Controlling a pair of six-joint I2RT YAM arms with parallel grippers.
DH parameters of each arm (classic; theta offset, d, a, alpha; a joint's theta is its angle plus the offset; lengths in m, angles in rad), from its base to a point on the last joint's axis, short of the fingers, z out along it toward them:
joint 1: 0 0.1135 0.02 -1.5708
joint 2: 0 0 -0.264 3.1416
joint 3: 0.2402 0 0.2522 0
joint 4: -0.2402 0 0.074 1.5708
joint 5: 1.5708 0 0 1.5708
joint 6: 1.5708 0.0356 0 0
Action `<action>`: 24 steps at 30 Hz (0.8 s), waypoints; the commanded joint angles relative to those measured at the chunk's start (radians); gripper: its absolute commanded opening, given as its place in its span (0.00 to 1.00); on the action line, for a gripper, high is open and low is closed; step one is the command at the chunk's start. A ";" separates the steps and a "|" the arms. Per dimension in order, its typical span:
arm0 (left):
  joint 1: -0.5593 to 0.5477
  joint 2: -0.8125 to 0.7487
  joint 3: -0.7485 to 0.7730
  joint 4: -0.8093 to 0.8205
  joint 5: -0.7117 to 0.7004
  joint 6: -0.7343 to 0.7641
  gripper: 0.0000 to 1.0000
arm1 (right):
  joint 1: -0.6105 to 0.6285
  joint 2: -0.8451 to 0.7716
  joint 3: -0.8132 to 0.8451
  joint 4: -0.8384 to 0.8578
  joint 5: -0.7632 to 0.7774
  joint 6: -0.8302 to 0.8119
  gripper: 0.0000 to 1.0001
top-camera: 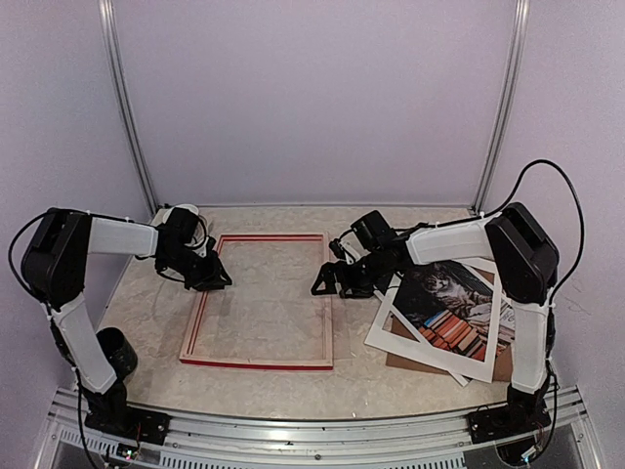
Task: Put the photo into the frame
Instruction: Pick up the glass panel from the frame body.
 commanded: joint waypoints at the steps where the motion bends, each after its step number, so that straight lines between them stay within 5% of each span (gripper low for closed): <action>1: 0.009 -0.019 -0.011 0.020 -0.020 -0.004 0.26 | 0.012 0.020 0.028 -0.049 0.041 -0.031 0.99; 7: 0.035 -0.062 -0.029 0.054 -0.061 -0.023 0.26 | 0.009 0.006 0.002 -0.050 0.081 -0.037 0.99; 12: 0.037 -0.063 -0.034 0.052 -0.055 -0.019 0.26 | -0.019 -0.019 -0.098 0.104 -0.080 0.007 0.97; 24: 0.033 -0.049 -0.045 0.058 -0.051 -0.019 0.26 | -0.097 -0.030 -0.259 0.406 -0.258 0.140 0.74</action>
